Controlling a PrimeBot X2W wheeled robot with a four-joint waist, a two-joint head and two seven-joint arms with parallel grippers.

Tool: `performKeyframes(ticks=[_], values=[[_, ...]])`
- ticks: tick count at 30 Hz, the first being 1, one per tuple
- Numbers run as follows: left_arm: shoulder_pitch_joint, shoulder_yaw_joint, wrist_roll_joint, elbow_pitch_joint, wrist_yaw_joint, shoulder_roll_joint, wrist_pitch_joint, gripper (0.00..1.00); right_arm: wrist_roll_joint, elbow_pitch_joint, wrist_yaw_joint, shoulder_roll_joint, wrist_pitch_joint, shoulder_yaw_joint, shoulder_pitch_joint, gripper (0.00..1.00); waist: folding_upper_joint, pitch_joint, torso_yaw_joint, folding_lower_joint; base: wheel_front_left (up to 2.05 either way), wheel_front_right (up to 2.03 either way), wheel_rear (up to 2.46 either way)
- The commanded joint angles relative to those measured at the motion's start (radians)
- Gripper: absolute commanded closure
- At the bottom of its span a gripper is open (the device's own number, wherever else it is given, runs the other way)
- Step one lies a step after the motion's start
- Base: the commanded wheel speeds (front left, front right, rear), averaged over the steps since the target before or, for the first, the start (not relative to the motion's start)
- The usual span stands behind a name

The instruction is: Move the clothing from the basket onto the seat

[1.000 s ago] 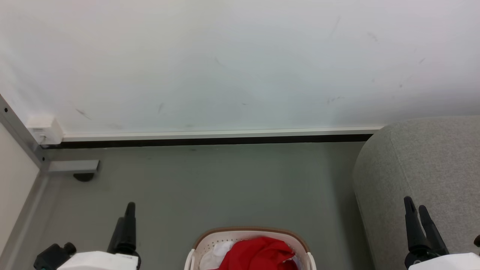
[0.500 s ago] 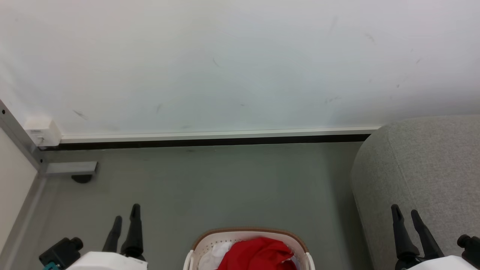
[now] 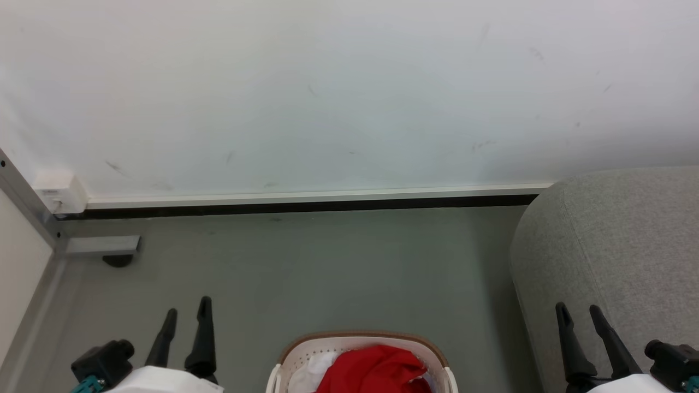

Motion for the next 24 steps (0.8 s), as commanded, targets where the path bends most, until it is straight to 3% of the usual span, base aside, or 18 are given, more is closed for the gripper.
performKeyframes(ticks=[1, 24], values=[[-0.003, -0.003, 0.032, -0.003, 0.001, 0.014, -0.01, 0.0, -0.038, 0.0, -0.001, 0.002, -0.009, -0.005, -0.018, 0.0, -0.0001, 0.0, 0.0, 0.0, 0.0, 0.0, 0.0], [0.012, -0.049, 0.255, 0.013, 0.03, 0.048, -0.067, 0.0, -0.283, 0.043, -0.001, 0.06, -0.024, -0.04, -0.009, 0.0, -0.0001, -0.002, -0.008, 0.0, 0.0, 0.0, 0.0]])
